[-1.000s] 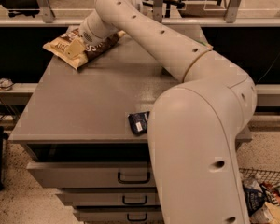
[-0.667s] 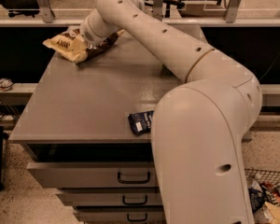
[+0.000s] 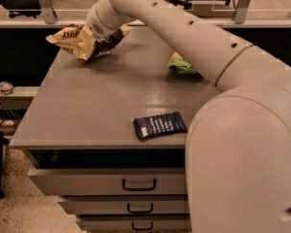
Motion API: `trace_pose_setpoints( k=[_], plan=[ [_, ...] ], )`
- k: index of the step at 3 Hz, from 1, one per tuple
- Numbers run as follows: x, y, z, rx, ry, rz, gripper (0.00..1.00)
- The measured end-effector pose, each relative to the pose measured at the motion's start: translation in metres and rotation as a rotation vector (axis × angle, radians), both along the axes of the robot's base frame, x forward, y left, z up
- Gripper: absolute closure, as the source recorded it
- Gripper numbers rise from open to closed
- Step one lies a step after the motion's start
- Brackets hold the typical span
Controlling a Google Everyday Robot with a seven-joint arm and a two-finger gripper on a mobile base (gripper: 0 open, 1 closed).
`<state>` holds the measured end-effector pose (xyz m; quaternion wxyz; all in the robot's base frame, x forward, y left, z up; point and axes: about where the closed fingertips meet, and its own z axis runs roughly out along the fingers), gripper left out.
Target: Move brown chip bag near rxbar blueberry
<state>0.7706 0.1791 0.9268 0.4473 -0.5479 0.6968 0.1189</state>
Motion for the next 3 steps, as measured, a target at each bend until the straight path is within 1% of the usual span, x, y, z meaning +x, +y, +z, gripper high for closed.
trace_pose_setpoints(
  k=[1, 2, 3],
  plan=[
    [-0.028, -0.019, 0.028, -0.025, -0.042, 0.086, 1.0],
    [-0.064, -0.049, 0.031, -0.041, -0.025, 0.231, 1.0],
    [-0.1, -0.086, 0.018, -0.054, 0.004, 0.359, 1.0]
  ],
)
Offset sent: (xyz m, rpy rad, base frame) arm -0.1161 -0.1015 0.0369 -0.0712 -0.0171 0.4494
